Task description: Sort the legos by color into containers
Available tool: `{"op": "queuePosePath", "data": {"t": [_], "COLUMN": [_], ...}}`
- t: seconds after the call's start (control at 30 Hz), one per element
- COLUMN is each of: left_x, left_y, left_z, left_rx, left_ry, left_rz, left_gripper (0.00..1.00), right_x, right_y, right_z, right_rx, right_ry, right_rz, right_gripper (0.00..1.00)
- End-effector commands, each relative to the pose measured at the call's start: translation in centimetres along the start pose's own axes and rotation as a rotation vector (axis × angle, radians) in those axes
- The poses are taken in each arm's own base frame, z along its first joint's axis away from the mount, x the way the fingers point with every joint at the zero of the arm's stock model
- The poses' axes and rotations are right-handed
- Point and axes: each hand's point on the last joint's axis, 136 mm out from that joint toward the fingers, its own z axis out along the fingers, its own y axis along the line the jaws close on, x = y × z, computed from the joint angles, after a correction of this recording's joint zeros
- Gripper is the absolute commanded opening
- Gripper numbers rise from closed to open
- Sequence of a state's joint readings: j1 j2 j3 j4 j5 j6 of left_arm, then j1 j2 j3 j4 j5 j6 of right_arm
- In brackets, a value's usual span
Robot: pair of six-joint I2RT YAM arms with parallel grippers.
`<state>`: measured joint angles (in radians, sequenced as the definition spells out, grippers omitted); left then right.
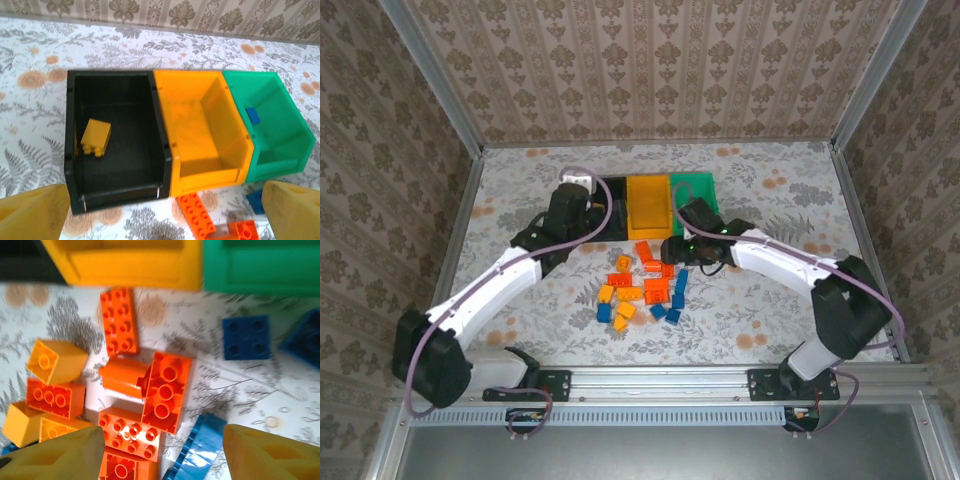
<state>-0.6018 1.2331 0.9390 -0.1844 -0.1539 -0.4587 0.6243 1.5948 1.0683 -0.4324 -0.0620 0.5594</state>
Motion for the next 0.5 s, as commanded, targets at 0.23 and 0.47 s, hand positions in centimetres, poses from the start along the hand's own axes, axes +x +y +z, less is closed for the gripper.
{"op": "queuePosePath", "data": {"t": [0.23, 0.47], "left_x": [4.0, 4.8], "left_y": [3.2, 4.2], "left_z": [-2.4, -2.5], "left_rx": [-0.081, -0.103], "left_ry": [0.030, 0.032], "left_rz": [-0.047, -0.064], "left_gripper": [1.00, 1.00], "right_x": [1.2, 0.3], "right_y": [1.7, 3.5], "right_z": [3.3, 4.3], "right_rx": [0.100, 0.096], "right_ry": [0.063, 0.025], "right_rz": [-0.107, -0.122], "right_gripper": [0.65, 0.65]}}
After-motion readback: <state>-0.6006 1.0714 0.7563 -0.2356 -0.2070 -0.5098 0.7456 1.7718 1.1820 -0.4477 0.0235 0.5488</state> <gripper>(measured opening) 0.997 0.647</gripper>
